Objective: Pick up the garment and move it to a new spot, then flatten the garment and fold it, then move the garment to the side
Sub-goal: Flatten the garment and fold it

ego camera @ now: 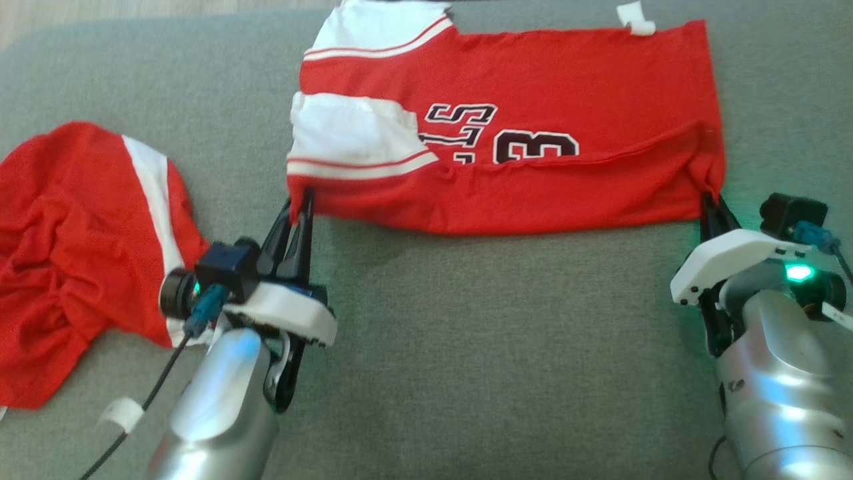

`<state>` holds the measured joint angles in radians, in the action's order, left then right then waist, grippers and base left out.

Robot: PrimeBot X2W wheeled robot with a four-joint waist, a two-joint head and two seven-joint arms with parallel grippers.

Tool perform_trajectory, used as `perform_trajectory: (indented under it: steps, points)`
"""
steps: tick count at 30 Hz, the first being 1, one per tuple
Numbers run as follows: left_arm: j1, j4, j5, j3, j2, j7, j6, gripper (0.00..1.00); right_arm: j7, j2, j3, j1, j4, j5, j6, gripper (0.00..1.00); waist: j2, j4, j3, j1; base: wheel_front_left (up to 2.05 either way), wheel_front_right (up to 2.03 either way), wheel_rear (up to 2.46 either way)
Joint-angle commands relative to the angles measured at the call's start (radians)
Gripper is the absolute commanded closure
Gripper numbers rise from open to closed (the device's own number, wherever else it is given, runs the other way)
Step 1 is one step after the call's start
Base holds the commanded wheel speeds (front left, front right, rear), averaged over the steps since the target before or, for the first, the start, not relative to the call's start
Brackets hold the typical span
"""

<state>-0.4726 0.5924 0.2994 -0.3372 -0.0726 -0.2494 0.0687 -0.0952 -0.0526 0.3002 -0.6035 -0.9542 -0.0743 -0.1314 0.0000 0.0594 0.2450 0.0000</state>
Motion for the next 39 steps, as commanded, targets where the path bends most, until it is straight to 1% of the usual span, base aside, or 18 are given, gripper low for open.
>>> perform_trajectory:
  steps: [1,8,15,19,27,28,29,30,34,37,39]
  points:
    - [0.003,-0.013,0.005,0.024,-0.030,-0.012,-0.010,1.00,-0.025,0.002,-0.029,-0.009,0.012,0.016,0.001,1.00,0.0000,-0.012,-0.019,0.0000,0.00,0.00,0.00]
    - [0.049,0.029,0.012,0.021,-0.045,-0.011,-0.017,1.00,-0.060,0.002,-0.054,0.040,0.013,0.069,0.001,1.00,0.0000,-0.041,-0.096,0.0000,0.00,0.00,0.00]
    - [0.126,0.028,0.021,0.011,-0.060,0.003,-0.024,1.00,-0.030,0.002,-0.099,0.146,0.081,0.117,0.001,1.00,0.0000,-0.066,-0.182,0.0000,0.00,0.00,0.00]
    - [0.204,0.003,0.028,-0.005,-0.066,0.034,-0.024,1.00,0.017,0.002,-0.127,0.239,0.156,0.156,0.001,1.00,0.0000,-0.079,-0.226,0.0000,0.00,0.00,0.00]
    - [0.324,-0.088,0.052,-0.018,-0.065,0.079,-0.046,1.00,0.142,0.002,-0.150,0.421,0.393,0.199,0.001,1.00,0.0000,-0.098,-0.248,0.0000,0.00,0.00,0.00]
    - [0.329,-0.097,0.053,-0.017,-0.063,0.080,-0.054,0.71,0.154,0.002,-0.147,0.434,0.419,0.205,0.001,1.00,0.0000,-0.099,-0.247,0.0000,0.00,0.00,0.00]
    - [0.331,-0.107,0.047,-0.019,-0.064,0.073,-0.061,0.05,0.159,0.002,-0.143,0.445,0.445,0.209,0.001,0.93,0.0000,-0.101,-0.245,0.0000,0.00,0.00,0.00]
    - [0.331,-0.114,0.046,-0.018,-0.064,0.069,-0.067,0.00,0.162,0.002,-0.137,0.453,0.470,0.214,0.001,0.00,0.0000,-0.103,-0.243,0.0000,0.00,0.00,0.00]
    - [0.313,-0.147,0.043,-0.006,-0.070,0.058,-0.087,0.00,0.181,0.002,-0.127,0.457,0.547,0.254,0.001,0.00,0.0000,-0.109,-0.224,0.0000,0.00,0.00,0.00]
    - [0.284,-0.181,0.041,0.012,-0.080,0.037,-0.099,0.00,0.155,0.002,-0.122,0.438,0.611,0.266,0.001,0.00,0.0000,-0.116,-0.198,0.0000,0.00,0.00,0.00]
    - [0.262,-0.205,0.039,0.024,-0.088,0.024,-0.103,0.00,0.126,0.002,-0.122,0.420,0.648,0.249,0.001,0.00,0.0000,-0.122,-0.182,0.0000,0.00,0.00,0.00]
